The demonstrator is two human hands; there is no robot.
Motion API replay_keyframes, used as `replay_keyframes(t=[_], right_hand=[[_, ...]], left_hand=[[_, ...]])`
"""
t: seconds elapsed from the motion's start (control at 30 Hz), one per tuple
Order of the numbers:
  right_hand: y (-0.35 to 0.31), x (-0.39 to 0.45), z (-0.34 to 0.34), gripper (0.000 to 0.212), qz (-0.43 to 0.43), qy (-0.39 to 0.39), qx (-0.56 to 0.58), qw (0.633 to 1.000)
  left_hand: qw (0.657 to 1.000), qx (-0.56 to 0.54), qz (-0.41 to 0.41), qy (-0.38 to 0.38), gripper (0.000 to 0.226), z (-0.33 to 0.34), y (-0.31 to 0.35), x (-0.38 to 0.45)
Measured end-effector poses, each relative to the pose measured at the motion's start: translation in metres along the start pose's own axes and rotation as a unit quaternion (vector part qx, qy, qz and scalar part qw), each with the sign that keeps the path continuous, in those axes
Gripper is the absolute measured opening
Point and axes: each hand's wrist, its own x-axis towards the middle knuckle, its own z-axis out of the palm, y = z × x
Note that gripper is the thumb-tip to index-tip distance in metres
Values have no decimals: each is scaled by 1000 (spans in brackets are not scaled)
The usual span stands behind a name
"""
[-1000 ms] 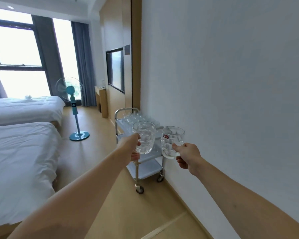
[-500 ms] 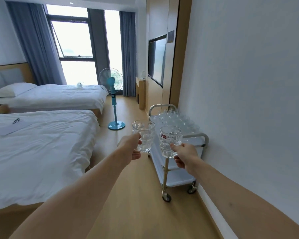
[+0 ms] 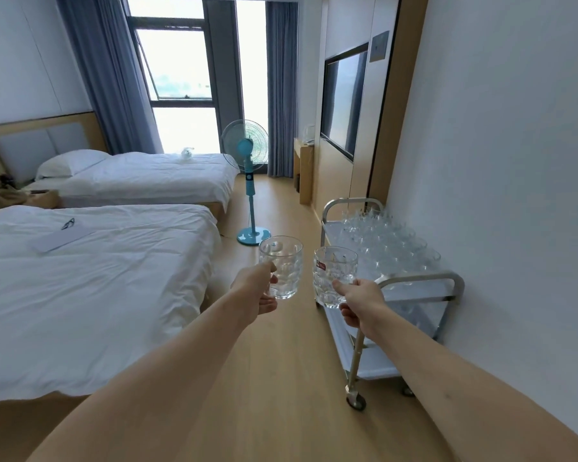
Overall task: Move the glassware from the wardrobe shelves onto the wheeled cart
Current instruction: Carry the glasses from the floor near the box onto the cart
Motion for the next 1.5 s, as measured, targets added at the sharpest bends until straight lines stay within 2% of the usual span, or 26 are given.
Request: replay_keyframes(t=[0.37, 0.63, 0.97, 1.2, 1.37, 1.5], right_hand=[[-32, 134, 96, 27, 38, 42, 0, 998], [-46, 207, 137, 25, 60, 68, 7, 996], [-50, 317, 152, 27, 78, 76, 6, 994], [-57, 423, 149, 28, 91, 82, 13, 992], [-62, 497, 144, 20, 107, 82, 10, 991], [-56, 547, 139, 26, 128, 90, 21, 987]], left_hand=[[997, 44, -25, -50, 30, -10, 58, 172], [994, 60, -39, -77, 31, -11, 87, 271], [993, 59, -47, -89, 32, 19, 110, 379], [992, 77, -61, -75, 32, 67, 132, 467], [991, 90, -64, -73, 32, 108, 154, 532], [989, 106, -71, -77, 31, 141, 163, 574]])
